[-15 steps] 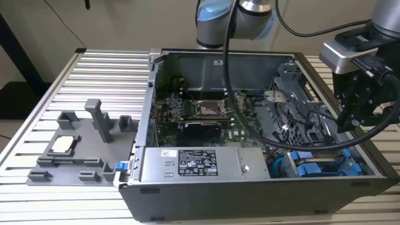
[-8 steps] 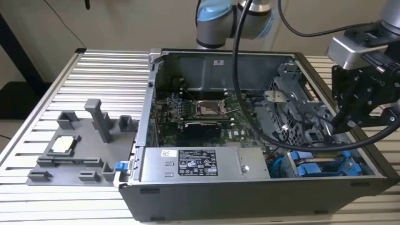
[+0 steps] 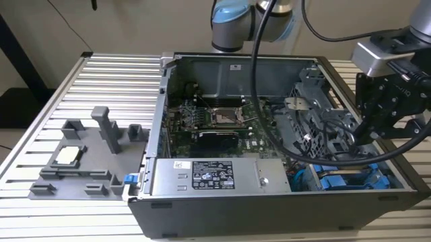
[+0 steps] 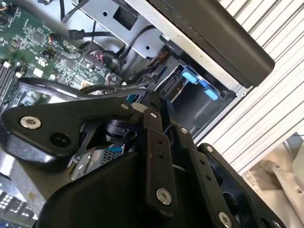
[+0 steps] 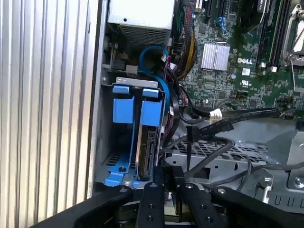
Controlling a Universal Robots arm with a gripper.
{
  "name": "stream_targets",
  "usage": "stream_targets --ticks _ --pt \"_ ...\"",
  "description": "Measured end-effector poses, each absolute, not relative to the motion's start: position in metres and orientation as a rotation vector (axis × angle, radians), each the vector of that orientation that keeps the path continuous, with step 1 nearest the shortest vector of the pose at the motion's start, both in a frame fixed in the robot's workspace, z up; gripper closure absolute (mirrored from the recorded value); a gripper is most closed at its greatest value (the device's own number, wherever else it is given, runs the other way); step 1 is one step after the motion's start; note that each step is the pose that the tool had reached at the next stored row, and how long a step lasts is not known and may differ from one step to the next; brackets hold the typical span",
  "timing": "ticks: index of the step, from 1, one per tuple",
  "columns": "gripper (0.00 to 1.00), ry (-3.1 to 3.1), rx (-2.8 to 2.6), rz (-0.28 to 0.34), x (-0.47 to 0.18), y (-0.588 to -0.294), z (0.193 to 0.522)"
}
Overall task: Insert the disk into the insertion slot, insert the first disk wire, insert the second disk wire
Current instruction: 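Insert the first disk wire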
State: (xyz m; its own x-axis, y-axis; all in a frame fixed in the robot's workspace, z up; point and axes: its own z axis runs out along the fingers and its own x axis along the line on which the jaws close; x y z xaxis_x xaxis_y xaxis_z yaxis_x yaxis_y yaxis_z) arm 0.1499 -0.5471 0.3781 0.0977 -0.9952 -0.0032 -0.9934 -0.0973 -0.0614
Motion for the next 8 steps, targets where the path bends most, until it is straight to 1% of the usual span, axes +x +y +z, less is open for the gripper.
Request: stream_targets --ticks 8 --pt "0.81 2.105 -2.244 -0.035 0.1514 -0.5471 0.3710"
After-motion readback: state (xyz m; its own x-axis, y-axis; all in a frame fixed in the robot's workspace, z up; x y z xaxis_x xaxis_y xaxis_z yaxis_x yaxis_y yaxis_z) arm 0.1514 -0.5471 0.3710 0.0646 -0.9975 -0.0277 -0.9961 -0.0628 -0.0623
